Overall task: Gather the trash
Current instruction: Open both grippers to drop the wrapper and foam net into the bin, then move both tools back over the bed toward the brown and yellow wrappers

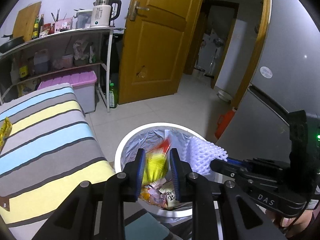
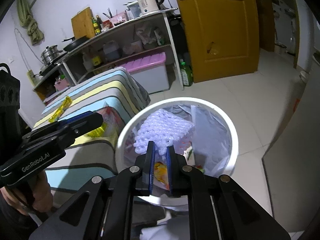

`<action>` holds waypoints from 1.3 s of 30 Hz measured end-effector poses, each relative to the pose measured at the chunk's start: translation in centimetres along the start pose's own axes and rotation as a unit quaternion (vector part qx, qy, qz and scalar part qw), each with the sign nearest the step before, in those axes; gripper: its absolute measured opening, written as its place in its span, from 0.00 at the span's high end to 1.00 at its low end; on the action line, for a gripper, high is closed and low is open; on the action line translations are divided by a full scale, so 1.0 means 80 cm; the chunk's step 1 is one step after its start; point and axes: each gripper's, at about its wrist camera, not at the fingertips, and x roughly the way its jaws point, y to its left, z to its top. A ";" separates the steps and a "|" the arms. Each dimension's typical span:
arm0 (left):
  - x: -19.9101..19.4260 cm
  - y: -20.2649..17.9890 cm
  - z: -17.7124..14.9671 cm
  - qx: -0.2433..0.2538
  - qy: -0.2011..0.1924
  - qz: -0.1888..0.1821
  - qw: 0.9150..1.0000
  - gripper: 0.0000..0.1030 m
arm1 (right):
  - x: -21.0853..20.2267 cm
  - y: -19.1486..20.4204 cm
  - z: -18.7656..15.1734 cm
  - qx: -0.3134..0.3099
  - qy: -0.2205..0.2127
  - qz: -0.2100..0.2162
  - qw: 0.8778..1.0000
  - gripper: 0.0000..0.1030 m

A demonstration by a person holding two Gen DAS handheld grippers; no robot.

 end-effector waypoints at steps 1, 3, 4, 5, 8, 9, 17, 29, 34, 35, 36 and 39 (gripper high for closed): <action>0.002 0.001 0.000 -0.001 0.002 -0.001 1.000 0.71 | 0.001 -0.001 -0.001 0.000 0.001 -0.003 1.000 0.85; 0.005 0.005 -0.001 -0.004 0.004 -0.001 1.000 0.69 | 0.003 -0.004 -0.002 0.004 0.003 -0.009 1.000 0.76; 0.006 0.006 -0.002 -0.005 0.004 -0.003 1.000 0.69 | 0.004 -0.006 -0.001 0.006 0.003 -0.009 1.000 0.73; 0.005 0.007 -0.002 -0.006 0.004 -0.002 1.000 0.69 | 0.004 -0.006 -0.001 0.007 0.003 -0.011 1.000 0.70; 0.001 0.010 -0.004 -0.007 -0.001 0.001 1.000 0.69 | 0.003 -0.006 -0.002 0.007 0.002 -0.009 1.000 0.70; -0.002 0.012 -0.005 -0.008 -0.003 0.001 1.000 0.69 | 0.002 -0.005 -0.002 0.006 0.000 -0.008 1.000 0.70; -0.039 0.021 -0.014 -0.018 -0.024 0.017 0.999 0.69 | -0.010 0.013 -0.001 -0.003 -0.014 0.017 1.000 0.70; -0.116 0.069 -0.030 -0.048 -0.055 0.063 0.995 0.69 | -0.022 0.080 0.000 -0.054 -0.023 0.060 0.997 0.70; -0.152 0.091 -0.042 -0.059 -0.067 0.091 0.992 0.69 | -0.024 0.117 -0.002 -0.080 -0.023 0.081 0.993 0.70; -0.161 0.098 -0.045 -0.063 -0.071 0.097 0.991 0.69 | -0.025 0.123 -0.002 -0.085 -0.024 0.085 0.992 0.70; -0.165 0.101 -0.046 -0.066 -0.073 0.101 0.990 0.69 | -0.025 0.131 -0.003 -0.091 -0.025 0.090 0.991 0.70; -0.184 0.118 -0.051 -0.078 -0.079 0.116 0.987 0.69 | -0.026 0.151 -0.006 -0.105 -0.025 0.103 0.989 0.70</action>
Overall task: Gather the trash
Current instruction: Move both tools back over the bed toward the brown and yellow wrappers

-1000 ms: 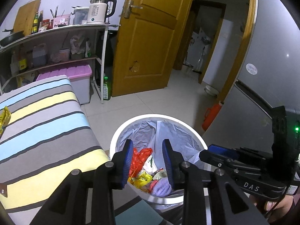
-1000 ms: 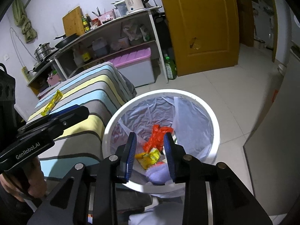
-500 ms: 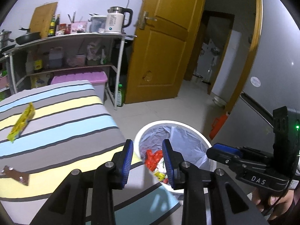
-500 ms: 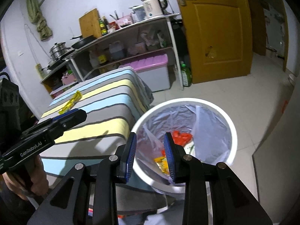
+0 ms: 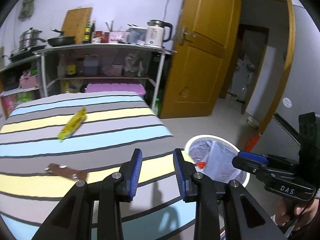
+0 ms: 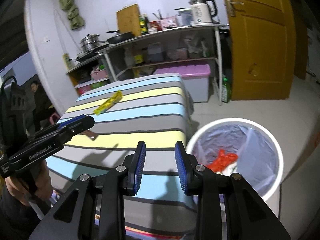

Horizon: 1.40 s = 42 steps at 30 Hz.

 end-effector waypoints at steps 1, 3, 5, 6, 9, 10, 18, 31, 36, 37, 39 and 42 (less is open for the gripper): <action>-0.005 0.006 0.000 -0.004 -0.002 0.004 1.000 0.69 | 0.000 0.005 0.000 -0.004 0.001 0.002 1.000 0.70; -0.014 0.016 0.000 -0.010 -0.007 0.013 1.000 0.69 | 0.002 0.020 0.003 -0.015 0.000 0.010 1.000 0.70; -0.025 0.028 0.000 -0.017 -0.013 0.021 1.000 0.69 | 0.005 0.035 0.006 -0.023 0.000 0.017 1.000 0.70; -0.029 0.032 -0.001 -0.020 -0.015 0.024 0.999 0.69 | 0.006 0.043 0.007 -0.028 0.001 0.020 0.999 0.70; -0.043 0.047 -0.003 -0.029 -0.021 0.038 0.999 0.69 | 0.014 0.065 0.012 -0.042 0.005 0.029 0.999 0.70; -0.048 0.053 -0.004 -0.033 -0.021 0.044 0.998 0.69 | 0.017 0.069 0.014 -0.045 0.006 0.030 0.998 0.70; -0.088 0.094 -0.015 -0.047 -0.028 0.075 0.996 0.69 | 0.030 0.119 0.021 -0.082 0.007 0.051 0.995 0.70; -0.093 0.155 -0.026 -0.076 -0.026 0.095 0.992 0.69 | 0.085 0.172 0.026 -0.126 0.035 0.072 0.989 0.70; -0.089 0.176 -0.025 -0.079 -0.026 0.102 0.991 0.69 | 0.114 0.189 0.031 -0.143 0.045 0.083 0.985 0.70; -0.088 0.181 -0.025 -0.080 -0.025 0.104 0.991 0.69 | 0.118 0.192 0.032 -0.146 0.047 0.085 0.985 0.70; -0.085 0.189 -0.025 -0.083 -0.023 0.106 0.991 0.69 | 0.135 0.200 0.034 -0.154 0.055 0.089 0.982 0.70; -0.082 0.203 -0.026 -0.087 -0.020 0.110 0.990 0.69 | 0.159 0.209 0.034 -0.164 0.069 0.094 0.980 0.70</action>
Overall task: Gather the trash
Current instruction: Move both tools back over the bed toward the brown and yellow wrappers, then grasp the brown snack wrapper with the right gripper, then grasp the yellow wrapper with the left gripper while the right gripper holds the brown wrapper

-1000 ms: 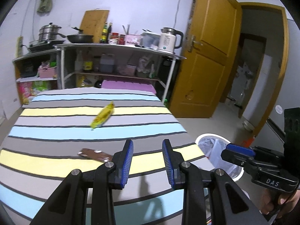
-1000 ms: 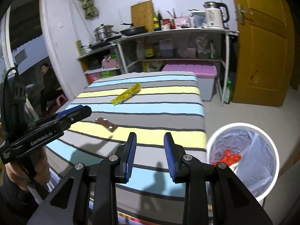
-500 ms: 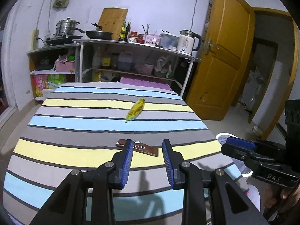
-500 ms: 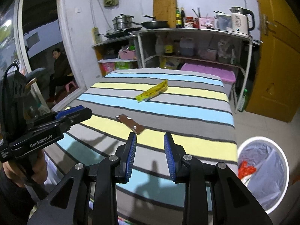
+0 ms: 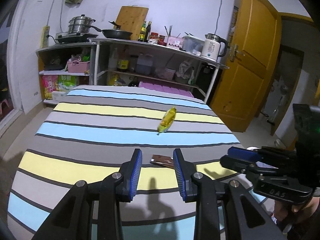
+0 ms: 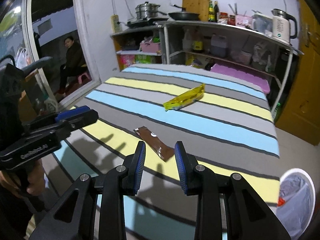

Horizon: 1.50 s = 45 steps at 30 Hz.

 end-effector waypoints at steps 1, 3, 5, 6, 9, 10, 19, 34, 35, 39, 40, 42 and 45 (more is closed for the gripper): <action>0.002 0.005 0.000 -0.002 0.002 0.002 1.000 0.69 | 0.008 0.002 0.001 -0.003 0.005 0.003 1.000 0.70; 0.007 0.014 0.000 -0.007 0.004 0.005 1.000 0.69 | 0.027 0.003 0.004 -0.011 0.016 0.008 1.000 0.70; 0.011 0.020 -0.001 -0.009 0.007 0.008 1.000 0.69 | 0.043 0.003 0.007 -0.015 0.027 0.012 0.999 0.70; 0.014 0.023 -0.001 -0.010 0.009 0.009 1.000 0.69 | 0.053 0.003 0.008 -0.018 0.033 0.015 0.999 0.70; 0.020 0.032 -0.001 -0.013 0.014 0.012 1.000 0.69 | 0.079 0.006 0.013 -0.038 0.051 0.014 0.998 0.70; 0.023 0.034 -0.001 -0.015 0.015 0.011 1.000 0.69 | 0.087 0.006 0.014 -0.043 0.057 0.016 0.997 0.70; 0.043 0.051 0.003 -0.029 0.023 0.011 0.999 0.69 | 0.120 0.006 0.010 -0.069 0.089 0.023 0.993 0.69; 0.103 0.001 0.032 0.029 0.051 0.013 0.998 0.69 | 0.069 -0.064 -0.014 0.037 0.061 -0.011 0.997 0.78; 0.107 -0.003 0.035 0.034 0.053 0.013 0.998 0.69 | 0.064 -0.072 -0.015 0.045 0.057 -0.013 0.997 0.78; 0.135 -0.027 0.054 0.060 0.059 0.014 0.996 0.69 | 0.049 -0.090 -0.017 0.062 0.048 -0.014 0.997 0.78; 0.143 -0.032 0.058 0.066 0.061 0.014 0.996 0.69 | 0.049 -0.094 -0.016 0.065 0.047 -0.014 0.997 0.78; 0.161 -0.042 0.065 0.082 0.067 0.015 0.994 0.69 | 0.044 -0.104 -0.019 0.075 0.044 -0.016 0.996 0.78; 0.190 -0.054 0.072 0.100 0.080 0.017 0.992 0.69 | 0.036 -0.120 -0.023 0.089 0.039 -0.018 0.995 0.78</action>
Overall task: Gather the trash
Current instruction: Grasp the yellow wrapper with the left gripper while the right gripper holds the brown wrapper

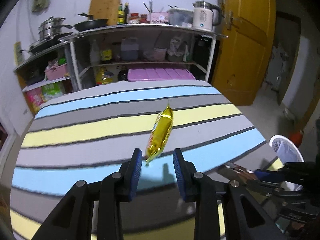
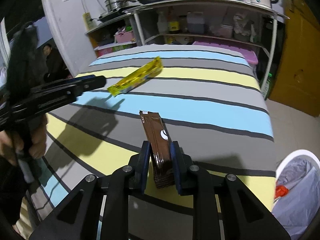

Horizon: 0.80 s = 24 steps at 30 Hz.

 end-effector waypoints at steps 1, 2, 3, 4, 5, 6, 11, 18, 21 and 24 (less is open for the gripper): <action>0.008 -0.002 0.003 0.004 0.004 0.003 1.000 0.69 | -0.001 -0.005 0.001 0.004 -0.001 -0.001 1.000 0.78; 0.017 -0.003 0.007 0.007 0.008 0.006 1.000 0.69 | -0.001 -0.011 0.001 0.009 -0.002 -0.001 1.000 0.78; 0.026 -0.004 0.010 0.011 0.012 0.009 1.000 0.69 | -0.003 -0.018 0.001 0.015 -0.003 -0.001 1.000 0.78; 0.036 -0.005 0.014 0.014 0.018 0.013 1.000 0.69 | -0.003 -0.022 0.001 0.018 -0.004 -0.002 1.000 0.78; 0.041 -0.005 0.016 0.014 0.020 0.014 1.000 0.69 | -0.003 -0.027 0.001 0.023 -0.004 -0.002 1.000 0.78; 0.048 -0.007 0.019 0.017 0.022 0.013 1.000 0.69 | -0.002 -0.031 0.002 0.027 -0.003 -0.002 1.000 0.78; 0.080 -0.011 0.023 0.024 0.038 0.018 0.999 0.69 | 0.000 -0.046 0.003 0.038 -0.003 -0.003 0.999 0.78; 0.090 -0.009 0.024 0.015 0.038 0.016 0.999 0.76 | -0.002 -0.048 -0.001 0.046 -0.007 -0.006 0.999 0.78; 0.084 -0.005 0.021 0.003 0.035 0.015 0.999 0.85 | -0.004 -0.048 -0.002 0.050 -0.008 -0.012 0.999 0.78; 0.071 -0.007 0.017 0.002 0.030 0.013 0.999 0.88 | -0.010 -0.049 -0.004 0.053 -0.012 -0.017 0.998 0.78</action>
